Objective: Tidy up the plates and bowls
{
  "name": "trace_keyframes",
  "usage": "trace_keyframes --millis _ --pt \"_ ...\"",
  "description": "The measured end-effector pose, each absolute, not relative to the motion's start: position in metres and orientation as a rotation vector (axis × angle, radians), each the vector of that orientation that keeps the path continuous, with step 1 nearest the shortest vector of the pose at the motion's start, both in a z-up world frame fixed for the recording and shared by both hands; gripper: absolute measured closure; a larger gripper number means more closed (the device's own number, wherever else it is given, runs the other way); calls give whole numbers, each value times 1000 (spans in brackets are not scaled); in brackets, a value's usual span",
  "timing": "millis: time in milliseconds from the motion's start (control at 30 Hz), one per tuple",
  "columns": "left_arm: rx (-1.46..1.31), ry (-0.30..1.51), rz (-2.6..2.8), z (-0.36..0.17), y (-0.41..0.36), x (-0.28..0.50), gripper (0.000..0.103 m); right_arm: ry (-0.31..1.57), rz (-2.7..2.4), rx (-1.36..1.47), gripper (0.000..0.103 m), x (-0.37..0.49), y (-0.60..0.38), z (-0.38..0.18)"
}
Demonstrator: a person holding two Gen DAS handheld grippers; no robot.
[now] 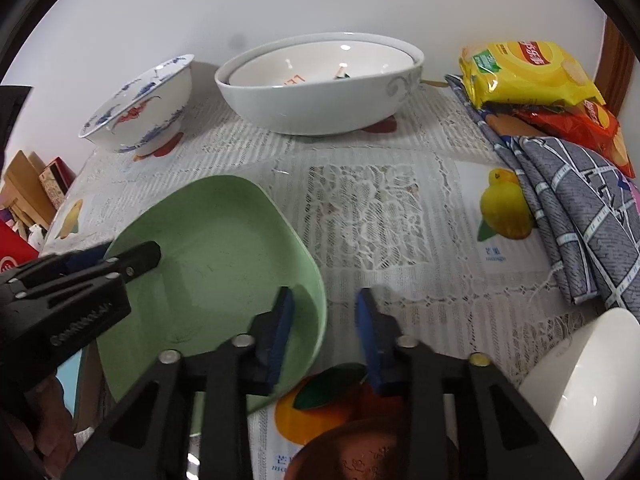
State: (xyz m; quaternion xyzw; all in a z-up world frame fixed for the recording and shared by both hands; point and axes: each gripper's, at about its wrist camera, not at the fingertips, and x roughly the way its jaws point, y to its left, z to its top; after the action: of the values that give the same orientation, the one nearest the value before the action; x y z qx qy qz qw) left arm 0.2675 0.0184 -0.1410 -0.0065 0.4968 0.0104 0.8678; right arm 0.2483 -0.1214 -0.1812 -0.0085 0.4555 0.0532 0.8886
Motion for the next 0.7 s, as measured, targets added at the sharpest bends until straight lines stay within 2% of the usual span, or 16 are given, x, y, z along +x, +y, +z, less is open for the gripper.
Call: trace_keyframes --millis 133,700 --pt "-48 1019 5 -135 20 263 86 920 89 -5 91 248 -124 -177" --pt "-42 900 -82 -51 -1 183 87 778 45 114 94 160 -149 -87"
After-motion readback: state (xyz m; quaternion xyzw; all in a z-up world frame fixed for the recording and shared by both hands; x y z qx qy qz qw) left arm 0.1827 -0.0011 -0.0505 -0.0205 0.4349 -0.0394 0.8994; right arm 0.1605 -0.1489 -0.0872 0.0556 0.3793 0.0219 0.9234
